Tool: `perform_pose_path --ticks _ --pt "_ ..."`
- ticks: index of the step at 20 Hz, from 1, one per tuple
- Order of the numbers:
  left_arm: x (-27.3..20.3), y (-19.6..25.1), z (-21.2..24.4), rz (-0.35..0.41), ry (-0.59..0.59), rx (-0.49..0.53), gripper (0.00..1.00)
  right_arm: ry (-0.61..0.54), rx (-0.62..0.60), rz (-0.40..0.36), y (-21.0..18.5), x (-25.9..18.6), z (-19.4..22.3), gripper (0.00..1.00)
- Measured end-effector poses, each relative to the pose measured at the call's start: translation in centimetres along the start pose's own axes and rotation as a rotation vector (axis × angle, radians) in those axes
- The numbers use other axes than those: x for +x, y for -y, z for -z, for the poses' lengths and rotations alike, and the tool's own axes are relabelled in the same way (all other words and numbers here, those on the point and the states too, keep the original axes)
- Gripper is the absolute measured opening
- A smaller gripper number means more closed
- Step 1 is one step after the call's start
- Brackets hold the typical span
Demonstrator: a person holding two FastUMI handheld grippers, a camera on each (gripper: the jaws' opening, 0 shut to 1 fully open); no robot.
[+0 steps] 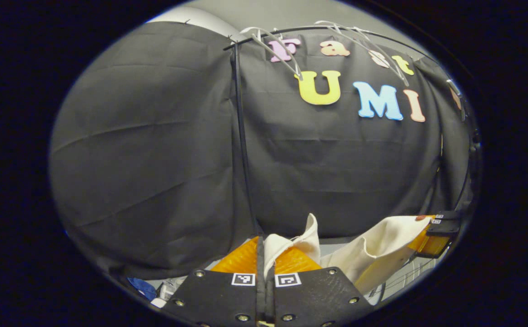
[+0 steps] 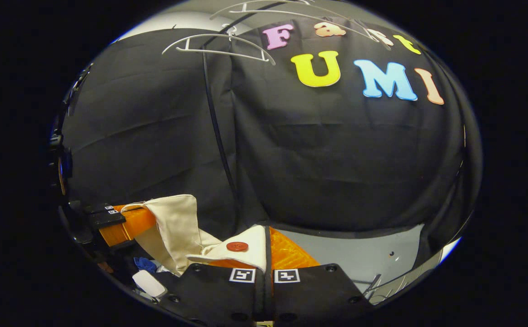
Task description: Grasp the clothes on the hanger with both hands and then place them into the laundry hamper below.
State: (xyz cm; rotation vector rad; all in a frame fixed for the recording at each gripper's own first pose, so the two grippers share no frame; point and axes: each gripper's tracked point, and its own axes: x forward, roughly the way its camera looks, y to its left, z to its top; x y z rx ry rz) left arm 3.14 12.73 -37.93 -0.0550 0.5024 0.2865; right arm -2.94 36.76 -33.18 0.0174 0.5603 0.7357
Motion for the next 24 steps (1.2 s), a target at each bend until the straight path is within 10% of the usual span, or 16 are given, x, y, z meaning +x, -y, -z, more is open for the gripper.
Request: perform_pose_path --ticks 16,18,21,24 --pt "5.9 2.1 15.9 0.003 -0.21 -0.019 0.03 -0.172 0.041 0.192 4.4 6.3 14.5 0.0" --pt "6.3 2.5 17.3 0.036 -0.23 -0.033 0.03 -0.161 0.039 0.2 4.3 5.3 14.1 0.18" --pt "5.6 2.6 16.5 0.056 -0.196 -0.026 0.5 -0.152 0.042 0.195 4.1 4.5 13.8 0.41" --pt "5.2 2.4 14.4 0.052 -0.148 -0.003 0.96 -0.096 0.021 0.234 4.7 3.5 11.6 0.97"
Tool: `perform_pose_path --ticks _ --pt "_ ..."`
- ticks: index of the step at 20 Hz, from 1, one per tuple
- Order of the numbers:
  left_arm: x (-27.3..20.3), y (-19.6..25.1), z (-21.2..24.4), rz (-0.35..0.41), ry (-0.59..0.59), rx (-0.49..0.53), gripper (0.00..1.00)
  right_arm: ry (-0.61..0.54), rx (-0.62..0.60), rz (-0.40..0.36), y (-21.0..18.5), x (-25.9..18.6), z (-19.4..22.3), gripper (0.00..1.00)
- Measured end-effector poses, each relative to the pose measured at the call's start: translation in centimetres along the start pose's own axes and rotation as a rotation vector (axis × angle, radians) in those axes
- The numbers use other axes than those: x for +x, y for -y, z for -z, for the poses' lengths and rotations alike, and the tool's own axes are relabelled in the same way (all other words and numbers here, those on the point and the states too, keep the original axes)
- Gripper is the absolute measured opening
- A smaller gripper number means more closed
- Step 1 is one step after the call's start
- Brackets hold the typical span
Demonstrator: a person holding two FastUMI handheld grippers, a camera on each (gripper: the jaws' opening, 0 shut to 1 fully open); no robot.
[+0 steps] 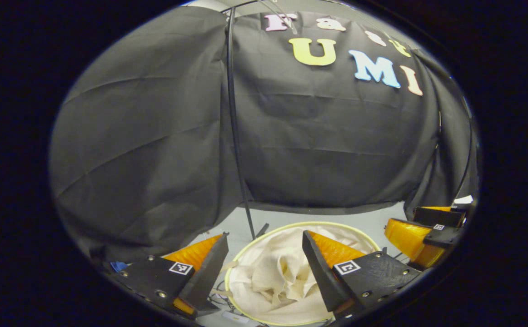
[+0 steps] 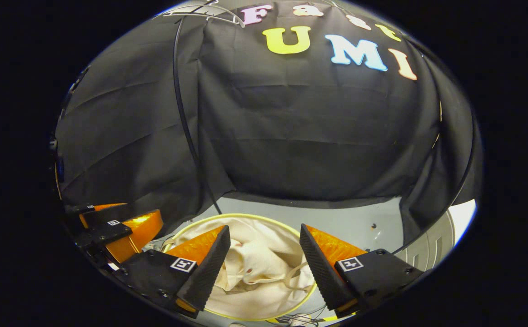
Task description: Grasp the clothes on the hanger with both hands and then place them into the laundry hamper below.
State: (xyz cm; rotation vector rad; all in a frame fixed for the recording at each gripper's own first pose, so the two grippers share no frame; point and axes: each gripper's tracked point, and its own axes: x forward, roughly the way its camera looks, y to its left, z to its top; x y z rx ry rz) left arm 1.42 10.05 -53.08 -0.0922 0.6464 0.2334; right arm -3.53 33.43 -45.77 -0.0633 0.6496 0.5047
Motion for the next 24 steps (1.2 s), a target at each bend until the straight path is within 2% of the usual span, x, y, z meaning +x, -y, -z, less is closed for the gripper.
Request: perform_pose_path --ticks 2,3,4,5,6,7,9,10,11,13,14,15,17,18,19,20,21,22,24 --pt "-0.4 0.1 -1.0 0.0 0.01 -0.004 0.96 0.019 -0.006 0.002 -0.2 -0.6 -0.7 0.93" --pt "-0.8 0.0 -2.0 -0.002 0.022 -0.008 0.96 0.031 -0.007 0.004 -0.2 -1.1 -1.3 0.97" --pt "-1.3 0.0 -2.9 -0.001 0.036 -0.012 0.96 0.045 -0.005 0.005 -0.1 -1.7 -2.3 0.97" --pt "-1.9 0.1 -4.4 0.001 0.055 -0.015 0.96 0.064 0.002 0.008 0.2 -2.4 -3.5 0.93" --pt "-2.5 0.2 -6.1 0.005 0.079 -0.018 0.96 0.089 0.01 0.011 0.5 -3.2 -5.0 0.97" --pt "-3.4 0.3 -8.1 0.01 0.109 -0.019 0.96 0.116 0.014 0.016 0.7 -4.2 -6.7 0.97" --pt "-5.6 0.5 -12.3 0.026 0.179 -0.016 0.96 0.178 0.017 0.031 1.6 -6.2 -10.3 0.97" --pt "-6.7 0.6 -14.4 0.031 0.217 -0.016 0.96 0.21 0.014 0.042 2.1 -7.2 -12.3 0.93" --pt "-7.7 0.8 -16.5 0.038 0.25 -0.022 0.96 0.236 0.012 0.061 2.7 -8.2 -13.9 0.93" --pt "-9.8 0.6 -20.0 0.047 0.307 -0.039 0.96 0.293 0.021 0.082 3.6 -10.5 -17.0 0.93" --pt "-11.4 0.7 -22.1 0.052 0.334 -0.042 0.96 0.32 0.028 0.093 4.0 -11.8 -18.6 0.97" --pt "-12.7 0.9 -24.1 0.057 0.363 -0.04 0.96 0.349 0.03 0.102 4.3 -13.0 -20.1 0.93" --pt "-15.3 1.8 -26.6 0.078 0.412 -0.029 0.96 0.392 0.031 0.135 5.5 -15.5 -22.7 0.92" --pt "-16.3 2.1 -27.8 0.091 0.432 -0.024 0.96 0.411 0.032 0.15 5.9 -16.8 -23.9 0.97" --pt "-17.6 2.6 -29.2 0.108 0.451 -0.019 0.96 0.433 0.03 0.162 6.4 -18.3 -24.7 0.97" --pt "-18.7 3.0 -30.5 0.122 0.471 -0.012 0.95 0.46 0.025 0.173 6.8 -19.9 -25.8 0.92" --pt "-20.0 3.5 -31.6 0.136 0.488 -0.005 0.95 0.484 0.018 0.187 7.2 -21.2 -26.8 0.97" --pt "-21.0 3.5 -32.3 0.148 0.506 0.002 0.95 0.504 0.009 0.202 7.9 -22.6 -27.5 0.92" --pt "-23.9 3.7 -33.6 0.176 0.534 0.009 0.95 0.535 0.004 0.225 8.8 -25.5 -28.9 0.92"
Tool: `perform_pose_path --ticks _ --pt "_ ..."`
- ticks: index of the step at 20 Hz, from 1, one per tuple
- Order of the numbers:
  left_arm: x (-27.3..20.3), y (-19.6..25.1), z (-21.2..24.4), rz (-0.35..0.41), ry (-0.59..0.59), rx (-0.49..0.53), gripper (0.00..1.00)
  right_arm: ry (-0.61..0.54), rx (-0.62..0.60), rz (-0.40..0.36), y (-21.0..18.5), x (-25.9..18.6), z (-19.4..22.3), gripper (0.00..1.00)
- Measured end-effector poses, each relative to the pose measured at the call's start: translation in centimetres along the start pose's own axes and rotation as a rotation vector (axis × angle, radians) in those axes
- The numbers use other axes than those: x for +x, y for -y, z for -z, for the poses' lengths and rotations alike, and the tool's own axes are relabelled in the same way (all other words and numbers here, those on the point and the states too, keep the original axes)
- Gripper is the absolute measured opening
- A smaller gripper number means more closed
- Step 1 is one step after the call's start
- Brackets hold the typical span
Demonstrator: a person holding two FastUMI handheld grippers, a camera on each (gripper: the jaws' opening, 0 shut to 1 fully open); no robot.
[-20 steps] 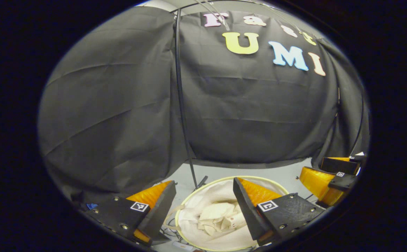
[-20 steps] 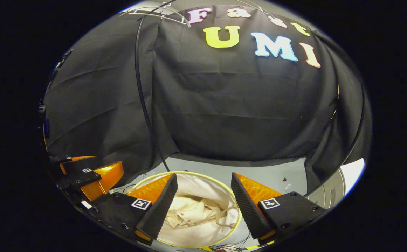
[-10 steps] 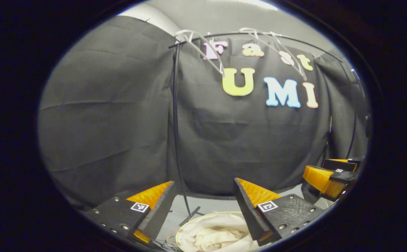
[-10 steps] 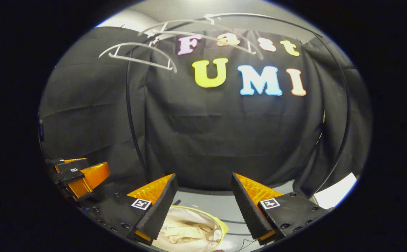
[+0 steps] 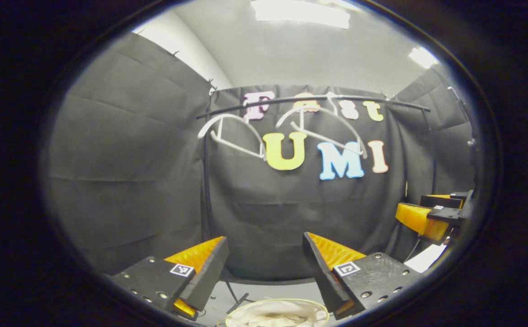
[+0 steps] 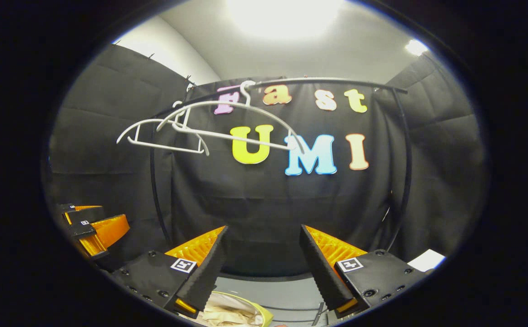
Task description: Grasp the clothes on the hanger with both hands and then place them into the laundry hamper below.
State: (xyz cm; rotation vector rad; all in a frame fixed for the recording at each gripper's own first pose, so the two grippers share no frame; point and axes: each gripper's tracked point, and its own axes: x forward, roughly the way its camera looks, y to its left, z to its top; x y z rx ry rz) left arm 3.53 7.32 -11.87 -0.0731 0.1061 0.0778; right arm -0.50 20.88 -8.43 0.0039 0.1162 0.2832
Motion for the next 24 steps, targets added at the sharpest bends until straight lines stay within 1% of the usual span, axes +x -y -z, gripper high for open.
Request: perform_pose_path --ticks 3,6,7,8,9,10,11,12,13,14,19,23,24 --pt "-1.4 1.4 -4.0 0.039 0.02 -0.01 0.96 0.041 -0.01 0.036 2.1 -2.4 -3.7 0.92" --pt "-2.5 1.8 -7.3 0.06 0.048 0.01 0.95 0.072 -0.031 0.083 4.7 -4.4 -6.9 0.92" --pt "-2.7 1.7 -8.4 0.068 0.049 0.015 0.95 0.081 -0.036 0.098 5.5 -5.0 -7.8 0.94" --pt "-3.1 1.6 -9.1 0.071 0.052 0.021 0.95 0.091 -0.04 0.114 6.3 -5.7 -8.7 0.97" --pt "-3.6 1.5 -10.0 0.073 0.052 0.028 0.95 0.097 -0.043 0.134 7.2 -6.3 -9.5 0.94" --pt "-4.1 1.5 -10.6 0.078 0.05 0.037 0.95 0.107 -0.04 0.15 8.2 -6.9 -10.1 1.0" --pt "-4.3 1.3 -11.1 0.081 0.046 0.048 0.95 0.116 -0.036 0.162 8.9 -7.4 -10.3 0.94" --pt "-4.2 1.2 -11.3 0.084 0.044 0.057 0.95 0.122 -0.035 0.175 9.6 -8.1 -10.9 0.98" --pt "-4.3 0.8 -11.6 0.082 0.045 0.064 0.95 0.124 -0.037 0.189 10.4 -8.7 -11.2 0.97" --pt "-4.6 0.6 -12.2 0.077 0.049 0.072 0.95 0.127 -0.041 0.201 11.1 -9.2 -11.3 0.94" --pt "-6.1 -0.8 -14.2 0.041 0.075 0.092 0.95 0.102 -0.062 0.234 13.1 -11.1 -10.8 0.94" --pt "-7.1 -1.5 -15.0 0.04 0.088 0.104 0.95 0.105 -0.059 0.249 13.6 -12.3 -10.7 0.94" --pt "-7.5 -1.8 -15.0 0.037 0.09 0.104 0.95 0.107 -0.055 0.253 13.8 -12.5 -10.8 0.98"
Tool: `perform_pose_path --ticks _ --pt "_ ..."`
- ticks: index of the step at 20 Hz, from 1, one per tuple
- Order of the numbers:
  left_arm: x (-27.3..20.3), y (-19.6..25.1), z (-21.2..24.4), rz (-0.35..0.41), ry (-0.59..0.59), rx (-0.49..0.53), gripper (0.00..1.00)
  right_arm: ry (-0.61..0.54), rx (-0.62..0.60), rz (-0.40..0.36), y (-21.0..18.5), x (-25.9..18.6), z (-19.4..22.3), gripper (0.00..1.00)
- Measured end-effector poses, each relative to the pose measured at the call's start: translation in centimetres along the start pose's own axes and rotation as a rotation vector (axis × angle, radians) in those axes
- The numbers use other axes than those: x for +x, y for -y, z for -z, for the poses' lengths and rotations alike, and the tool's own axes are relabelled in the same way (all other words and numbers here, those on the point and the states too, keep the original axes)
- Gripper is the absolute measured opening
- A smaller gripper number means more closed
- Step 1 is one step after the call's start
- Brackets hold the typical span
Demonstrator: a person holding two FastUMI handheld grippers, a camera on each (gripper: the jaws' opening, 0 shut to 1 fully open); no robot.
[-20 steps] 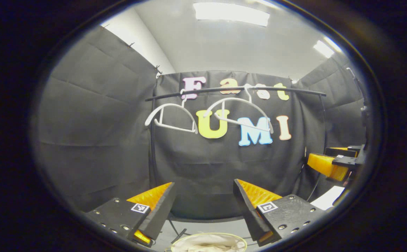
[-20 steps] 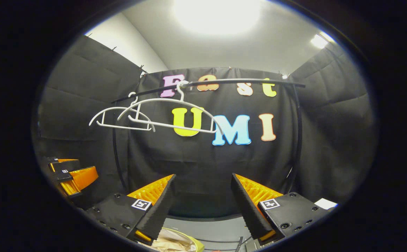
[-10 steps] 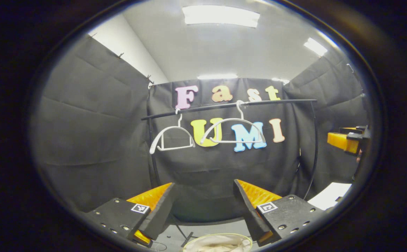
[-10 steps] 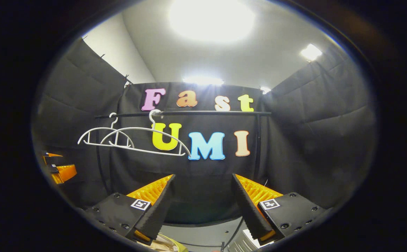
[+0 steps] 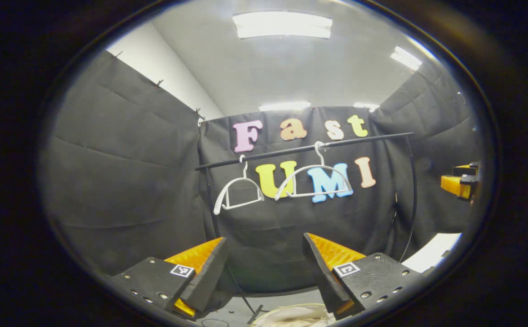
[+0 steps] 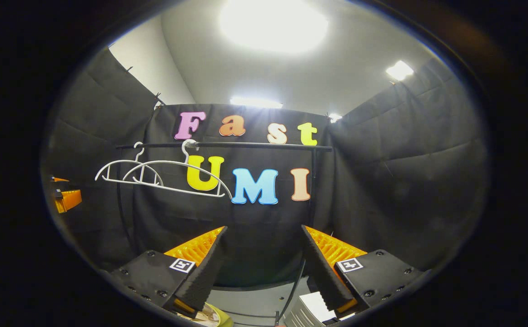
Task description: Grasp the clothes on the hanger with both hands and then place them into the laundry hamper below.
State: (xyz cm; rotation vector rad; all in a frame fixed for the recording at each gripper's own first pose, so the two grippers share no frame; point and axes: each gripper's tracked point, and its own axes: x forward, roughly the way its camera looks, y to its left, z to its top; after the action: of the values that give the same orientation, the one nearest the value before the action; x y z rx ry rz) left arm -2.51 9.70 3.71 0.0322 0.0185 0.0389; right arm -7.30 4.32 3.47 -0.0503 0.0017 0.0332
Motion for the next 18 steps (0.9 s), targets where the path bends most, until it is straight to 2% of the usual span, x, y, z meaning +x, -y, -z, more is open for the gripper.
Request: perform_pose_path --ticks 4,7,8,10,11,13,14,15,18 --pt "-0.8 -0.1 -0.2 0.001 0.001 -0.007 0.95 0.016 0.013 0.014 0.8 -0.6 -0.5 0.94" --pt "-0.8 -0.1 0.1 0.002 -0.012 -0.016 0.95 0.019 0.012 0.025 1.3 -0.7 -0.6 0.94" --pt "-0.9 -0.2 0.0 -0.003 -0.012 -0.016 0.95 0.017 0.013 0.026 1.5 -0.7 -0.6 0.97" --pt "-0.9 -0.4 -0.3 -0.009 -0.003 -0.005 0.95 0.02 0.018 0.029 1.7 -0.6 -0.8 0.97" --pt "-0.8 -0.5 -0.6 -0.012 0.002 0.0 0.95 0.023 0.022 0.029 1.7 -0.4 -0.9 0.94" --pt "-0.6 -0.3 -0.7 -0.01 0.006 0.002 0.95 0.032 0.025 0.032 1.8 -0.3 -1.1 0.94" --pt "-0.7 -0.3 -0.6 -0.01 0.007 -0.001 0.95 0.033 0.023 0.031 1.7 -0.2 -1.0 0.97" --pt "-0.7 -0.2 -0.6 -0.01 0.006 -0.003 0.95 0.028 0.019 0.03 1.6 -0.2 -0.8 0.94" --pt "-1.0 -0.5 -0.5 -0.015 0.003 -0.004 0.95 0.03 0.021 0.029 1.7 -0.4 -0.9 0.94"
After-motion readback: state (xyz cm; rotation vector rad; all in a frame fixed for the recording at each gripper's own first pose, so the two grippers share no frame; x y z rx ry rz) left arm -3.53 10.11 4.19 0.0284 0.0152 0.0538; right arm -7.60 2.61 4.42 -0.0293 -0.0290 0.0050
